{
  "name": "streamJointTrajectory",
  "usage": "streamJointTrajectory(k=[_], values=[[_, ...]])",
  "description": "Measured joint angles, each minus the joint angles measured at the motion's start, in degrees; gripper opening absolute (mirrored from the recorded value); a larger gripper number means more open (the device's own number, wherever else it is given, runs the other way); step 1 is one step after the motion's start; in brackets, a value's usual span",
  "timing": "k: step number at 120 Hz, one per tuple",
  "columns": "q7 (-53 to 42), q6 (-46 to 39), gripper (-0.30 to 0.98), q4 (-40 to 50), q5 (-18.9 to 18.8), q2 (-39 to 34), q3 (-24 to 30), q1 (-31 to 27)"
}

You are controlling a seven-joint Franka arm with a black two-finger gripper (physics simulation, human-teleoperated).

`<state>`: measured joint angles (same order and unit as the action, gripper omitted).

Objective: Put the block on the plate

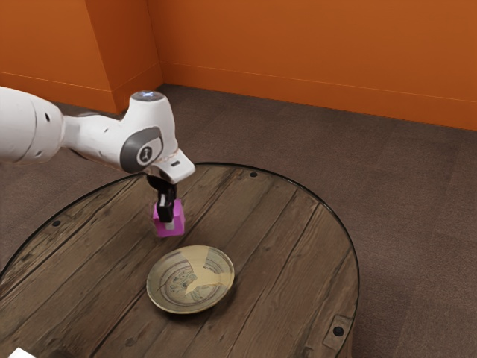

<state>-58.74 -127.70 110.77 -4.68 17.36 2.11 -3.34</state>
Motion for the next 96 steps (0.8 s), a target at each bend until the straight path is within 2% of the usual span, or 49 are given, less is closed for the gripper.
streamJointTrajectory(k=[29,58,82,96], values=[[5.3,-2.7,0.38,10.9,-1.1,-8.3,0.1,7.7],[12.9,-5.1,0.38,16.9,-3.5,-10.8,0.2,15.2],[19.0,-6.9,0.38,20.5,-4.4,-11.3,0.2,15.6],[21.5,-7.3,0.49,20.4,-4.4,-11.0,0.1,15.5]])
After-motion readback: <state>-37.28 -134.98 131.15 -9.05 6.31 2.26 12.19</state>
